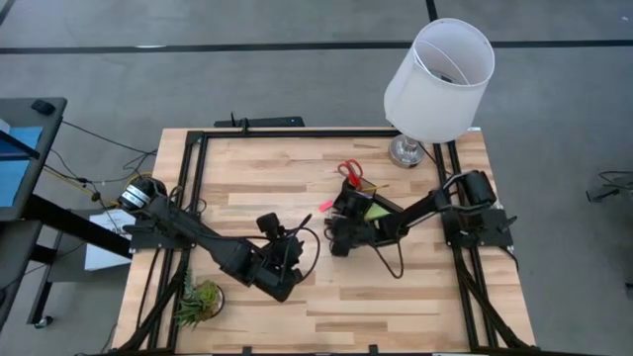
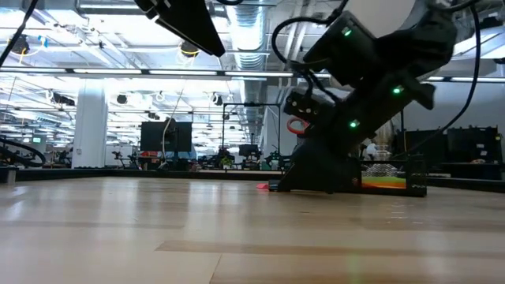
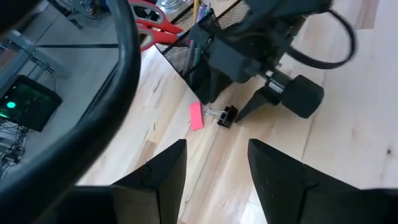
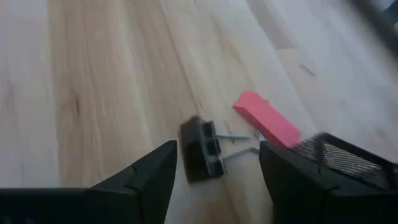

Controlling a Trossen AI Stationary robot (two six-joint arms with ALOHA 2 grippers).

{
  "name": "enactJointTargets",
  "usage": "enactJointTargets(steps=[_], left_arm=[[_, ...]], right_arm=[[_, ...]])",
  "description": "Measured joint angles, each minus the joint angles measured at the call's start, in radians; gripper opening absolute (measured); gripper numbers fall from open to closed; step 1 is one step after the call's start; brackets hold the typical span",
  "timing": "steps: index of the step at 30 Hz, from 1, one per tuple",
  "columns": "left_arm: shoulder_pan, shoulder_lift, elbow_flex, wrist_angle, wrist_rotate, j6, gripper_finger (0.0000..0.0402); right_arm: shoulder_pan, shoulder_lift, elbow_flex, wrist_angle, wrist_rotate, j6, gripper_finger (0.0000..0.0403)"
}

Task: Pick and place office supplies into organizer
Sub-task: Put the binder clip into the desk organizer

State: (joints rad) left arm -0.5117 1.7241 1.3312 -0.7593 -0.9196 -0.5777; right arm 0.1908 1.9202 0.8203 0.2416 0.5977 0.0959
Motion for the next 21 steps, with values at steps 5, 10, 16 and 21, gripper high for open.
enactJointTargets(steps=[5,10,16,21], left_arm=[[0.0,0.0,0.0,0.0,-0.004,0.0,0.0165],[0.0,0.001,0.0,0.0,-0.004,0.0,0.0165],[0.001,0.001,0.0,0.0,-0.004,0.0,0.0165],[0.0,0.001,0.0,0.001,-0.004,0.0,0.0165]], right_arm=[[-0.064,-0.005,0.004,0.011,-0.171,0.043,0.0225],[-0.076,-0.005,0.004,0.013,-0.181,0.047,0.0212],[-0.063,-0.003,0.004,0.009,-0.171,0.049,0.0182],[-0.071,-0.003,0.003,0.002,-0.164,0.046,0.0151]])
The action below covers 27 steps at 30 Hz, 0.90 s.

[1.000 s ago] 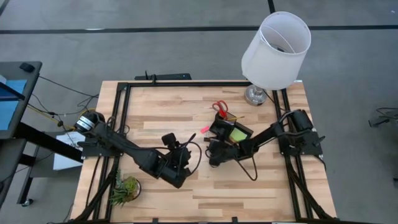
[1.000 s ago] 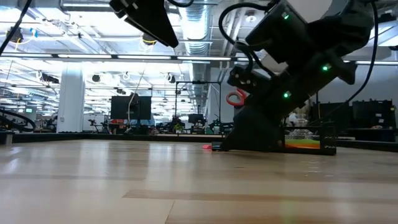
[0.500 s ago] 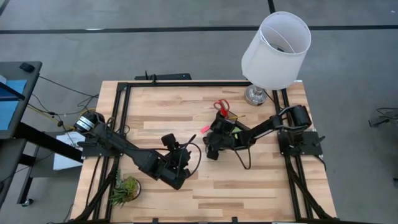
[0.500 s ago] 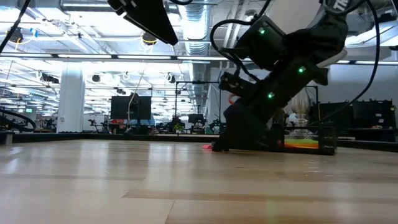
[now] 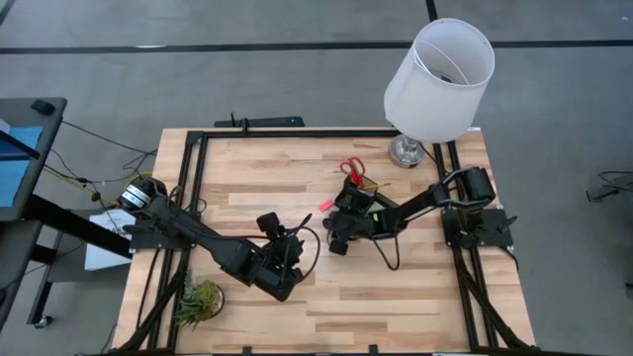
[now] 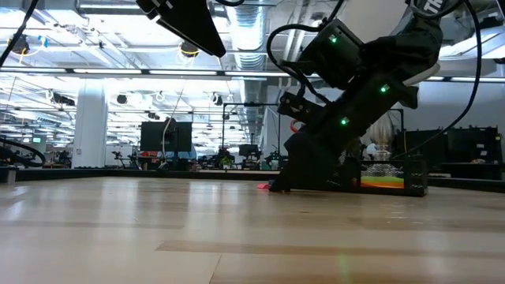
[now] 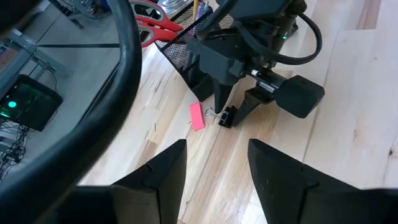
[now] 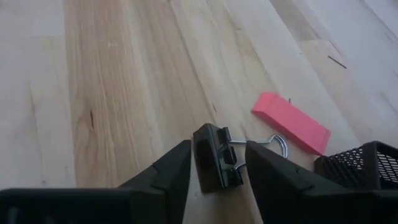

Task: Pick and place office supplies into organizer
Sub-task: Put the binder clip into the desk organizer

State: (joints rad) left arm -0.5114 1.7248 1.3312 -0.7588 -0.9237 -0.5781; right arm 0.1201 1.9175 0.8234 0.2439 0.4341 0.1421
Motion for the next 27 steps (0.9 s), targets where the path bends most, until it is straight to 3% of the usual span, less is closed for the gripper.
enactJointTargets(steps=[8,12,20,27], left_arm=[[0.0,0.0,0.0,0.0,0.0,0.0,0.0165],[0.0,0.0,0.0,0.001,0.0,0.0,0.0165],[0.0,0.0,0.0,0.0,0.0,-0.001,0.0165],[0.0,0.0,0.0,0.0,0.021,-0.001,0.0165]], right_arm=[[-0.037,-0.002,0.0,0.0,-0.12,0.027,0.0081],[-0.039,-0.001,0.0,0.005,-0.121,0.041,0.0061],[-0.016,-0.016,0.024,0.033,-0.111,0.044,0.0054],[-0.016,-0.055,0.068,-0.06,-0.089,0.044,0.0051]])
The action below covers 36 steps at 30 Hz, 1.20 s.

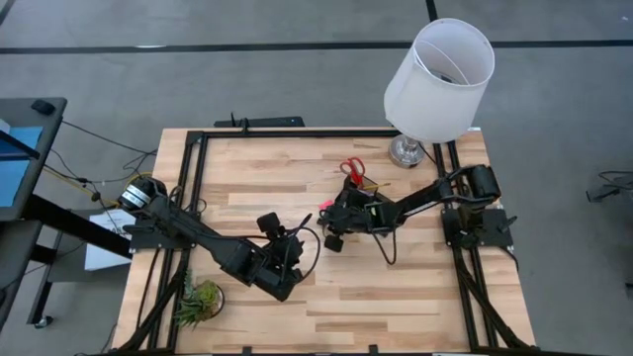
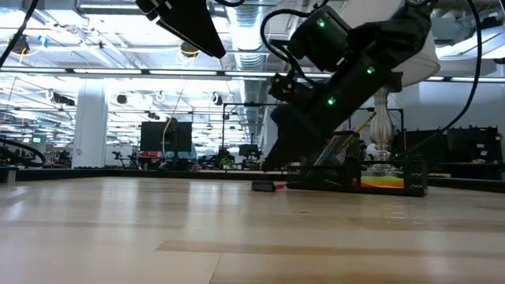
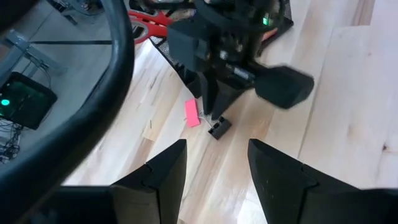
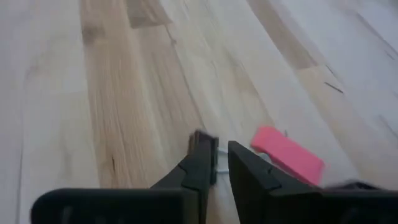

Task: Pick and place office supplies into organizer
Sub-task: Put the binder clip into the desk organizer

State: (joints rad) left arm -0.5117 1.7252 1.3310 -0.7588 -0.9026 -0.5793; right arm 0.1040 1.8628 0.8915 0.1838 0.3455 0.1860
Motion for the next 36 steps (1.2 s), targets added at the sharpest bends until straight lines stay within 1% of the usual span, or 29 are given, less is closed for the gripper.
enactJointTargets(steps=[5,8,11,15,18,20,22,23,25,28,30,34,36], left_arm=[[0.0,0.0,0.0,-0.004,0.006,-0.008,0.0165],[0.0,0.0,0.0,-0.007,0.006,-0.009,0.0165],[0.0,0.0,0.0,-0.006,0.006,-0.01,0.0165],[0.0,0.0,0.0,-0.007,0.008,-0.015,0.0165],[-0.002,0.0,0.0,-0.007,0.009,-0.019,0.0165],[-0.005,0.0,0.0,-0.007,0.01,-0.019,0.0165],[-0.009,0.0,0.0,-0.006,0.038,-0.018,0.0165],[-0.012,0.0,0.0,-0.005,0.056,-0.015,0.0165],[-0.014,0.0,0.0,-0.003,0.078,-0.006,0.0165],[-0.015,0.0,0.0,-0.006,0.08,0.006,0.0165],[-0.015,0.0,0.0,-0.01,0.08,0.007,0.0165],[-0.015,0.0,0.0,-0.014,0.08,0.022,0.0165],[-0.015,0.0,0.0,-0.014,0.08,0.03,0.0165]], right_arm=[[0.002,-0.055,0.009,-0.144,0.059,0.09,0.0021],[0.001,-0.08,0.009,-0.184,0.054,0.125,0.0003],[0.013,-0.083,0.01,-0.171,0.016,0.082,0.001],[0.042,-0.083,0.01,-0.169,-0.002,-0.09,0.0043],[0.053,-0.083,0.01,-0.17,-0.021,-0.18,0.0071],[0.043,-0.083,0.01,-0.169,-0.077,-0.228,0.0091],[0.023,-0.081,0.01,-0.17,-0.147,-0.268,0.0109],[0.013,-0.075,0.011,-0.166,-0.164,-0.291,0.0118],[-0.006,-0.069,0.01,-0.177,-0.159,-0.361,0.0137],[-0.032,-0.07,0.016,-0.176,-0.161,-0.507,0.0164],[-0.042,-0.07,0.043,-0.222,-0.161,-0.588,0.0182],[-0.041,-0.069,0.143,-0.358,-0.167,-0.72,0.0215],[-0.041,-0.049,0.191,-0.413,-0.181,-0.773,0.0229]])
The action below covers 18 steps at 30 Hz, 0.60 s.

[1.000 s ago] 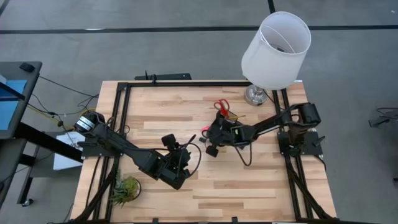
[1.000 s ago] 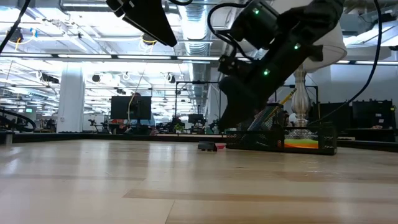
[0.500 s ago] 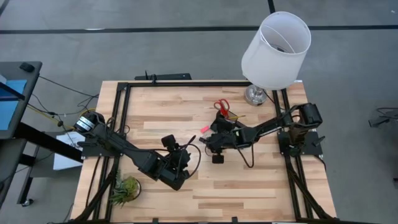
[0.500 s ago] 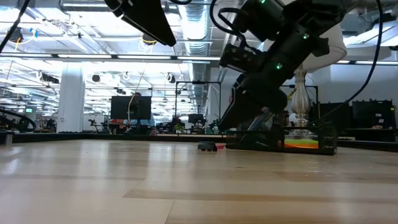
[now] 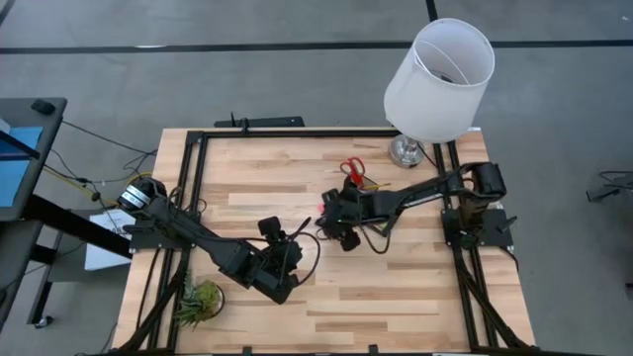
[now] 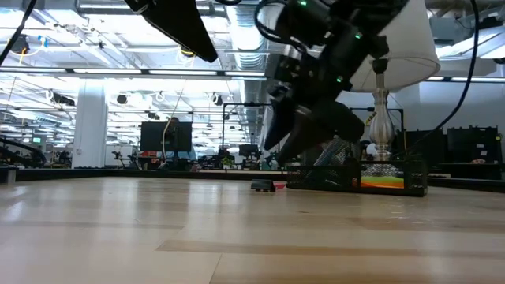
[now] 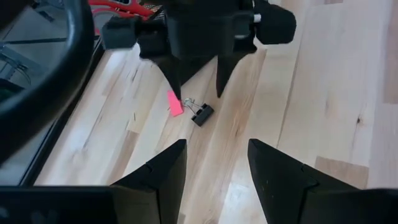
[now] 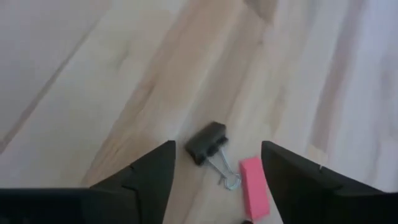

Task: Pick and place office supplies into organizer
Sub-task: Put the binder clip into the desk organizer

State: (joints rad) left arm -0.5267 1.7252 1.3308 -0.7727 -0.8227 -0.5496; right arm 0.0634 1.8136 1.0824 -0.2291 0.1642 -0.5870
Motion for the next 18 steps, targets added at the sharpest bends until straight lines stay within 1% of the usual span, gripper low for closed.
enactJointTargets(steps=[2,4,6,8,10,12,13,15,18], left_arm=[[-0.001,0.0,0.0,-0.002,0.004,0.009,0.0165],[-0.002,0.0,0.0,-0.014,0.007,0.01,0.0165],[-0.004,0.0,0.0,-0.033,0.006,0.009,0.0165],[-0.009,0.0,0.0,-0.046,0.006,0.008,0.0165],[-0.016,0.0,0.0,-0.054,0.0,0.007,0.0165],[-0.026,0.0,0.0,-0.059,0.0,0.005,0.0165],[-0.031,0.0,0.0,-0.06,-0.001,0.005,0.0165],[-0.039,0.0,0.0,-0.064,-0.002,0.005,0.0165],[-0.046,0.0,0.0,-0.068,-0.002,0.005,0.0165]], right_arm=[[-0.002,0.02,0.039,-0.051,-0.037,-0.024,0.0239],[-0.01,0.06,0.083,-0.059,-0.074,-0.046,0.0245],[-0.016,0.105,0.111,-0.1,-0.083,-0.102,0.0247],[-0.016,0.163,0.157,-0.128,-0.059,-0.156,0.0248],[-0.015,0.211,0.221,-0.197,-0.004,-0.179,0.0248],[-0.01,0.256,0.294,-0.31,0.068,-0.181,0.0248],[-0.011,0.279,0.331,-0.361,0.086,-0.181,0.0248],[-0.013,0.314,0.389,-0.429,0.084,-0.183,0.0248],[-0.018,0.353,0.455,-0.486,0.044,-0.225,0.0248]])
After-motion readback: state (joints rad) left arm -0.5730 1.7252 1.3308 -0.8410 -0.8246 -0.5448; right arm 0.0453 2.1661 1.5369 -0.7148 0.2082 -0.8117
